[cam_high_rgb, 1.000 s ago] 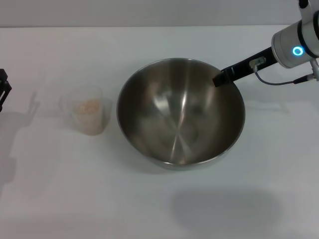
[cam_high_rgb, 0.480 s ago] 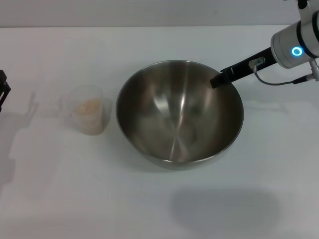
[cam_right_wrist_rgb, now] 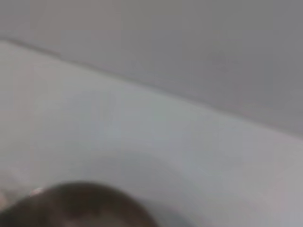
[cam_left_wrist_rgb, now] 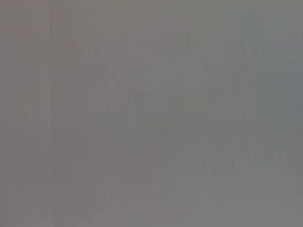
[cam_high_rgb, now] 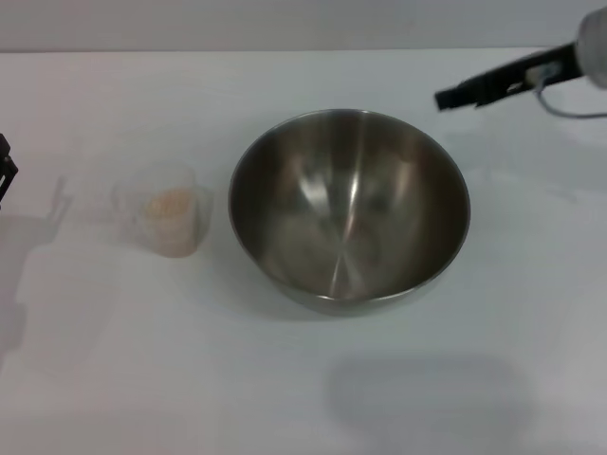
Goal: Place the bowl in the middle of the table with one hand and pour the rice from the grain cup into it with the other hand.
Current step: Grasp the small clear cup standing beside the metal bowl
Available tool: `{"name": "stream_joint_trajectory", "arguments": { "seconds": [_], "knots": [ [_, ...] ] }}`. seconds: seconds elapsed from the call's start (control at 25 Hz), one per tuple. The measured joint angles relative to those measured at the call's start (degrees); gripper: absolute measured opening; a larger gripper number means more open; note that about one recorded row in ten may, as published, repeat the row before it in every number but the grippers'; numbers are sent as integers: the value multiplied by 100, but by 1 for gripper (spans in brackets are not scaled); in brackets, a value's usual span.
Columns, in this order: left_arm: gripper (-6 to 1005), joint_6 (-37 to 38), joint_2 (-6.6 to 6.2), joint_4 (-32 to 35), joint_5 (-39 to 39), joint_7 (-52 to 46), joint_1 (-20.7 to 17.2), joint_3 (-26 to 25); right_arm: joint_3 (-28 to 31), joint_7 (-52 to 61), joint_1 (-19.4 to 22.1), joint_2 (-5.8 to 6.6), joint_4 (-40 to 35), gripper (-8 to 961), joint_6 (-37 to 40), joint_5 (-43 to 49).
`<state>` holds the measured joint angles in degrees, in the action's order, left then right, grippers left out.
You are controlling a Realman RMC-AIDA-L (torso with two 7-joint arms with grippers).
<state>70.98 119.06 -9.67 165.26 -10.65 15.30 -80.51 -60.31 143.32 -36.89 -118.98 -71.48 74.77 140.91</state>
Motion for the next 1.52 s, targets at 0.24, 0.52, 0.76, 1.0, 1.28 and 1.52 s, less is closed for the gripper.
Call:
{"name": "stream_joint_trajectory", "arguments": {
  "seconds": [0.24, 0.52, 0.76, 1.0, 1.28, 1.52],
  "knots": [
    [741, 41, -11, 0, -4, 0, -2, 0, 22, -1203, 1125, -3, -946, 404, -666, -1877],
    [740, 120, -10, 0, 7, 1, -47, 0, 42, -4259, 2109, -35, -262, 403, -1286, -5332],
    [738, 262, 1, 0, 16, 2, -126, 33, 72, -6904, 2546, -38, 847, 402, -842, -7870],
    [737, 464, 3, 0, 16, 3, -237, 317, 75, -9831, 2613, -42, 2771, 401, 619, -10104],
    [735, 545, 3, 0, 3, 63, -387, 750, 71, -12175, 2202, -40, 4995, 402, 1694, -11818],
    [734, 541, 8, -46, -3, -24, -671, 1223, 113, -12573, 2027, -16, 5601, 402, 1763, -12069]
  ]
}}
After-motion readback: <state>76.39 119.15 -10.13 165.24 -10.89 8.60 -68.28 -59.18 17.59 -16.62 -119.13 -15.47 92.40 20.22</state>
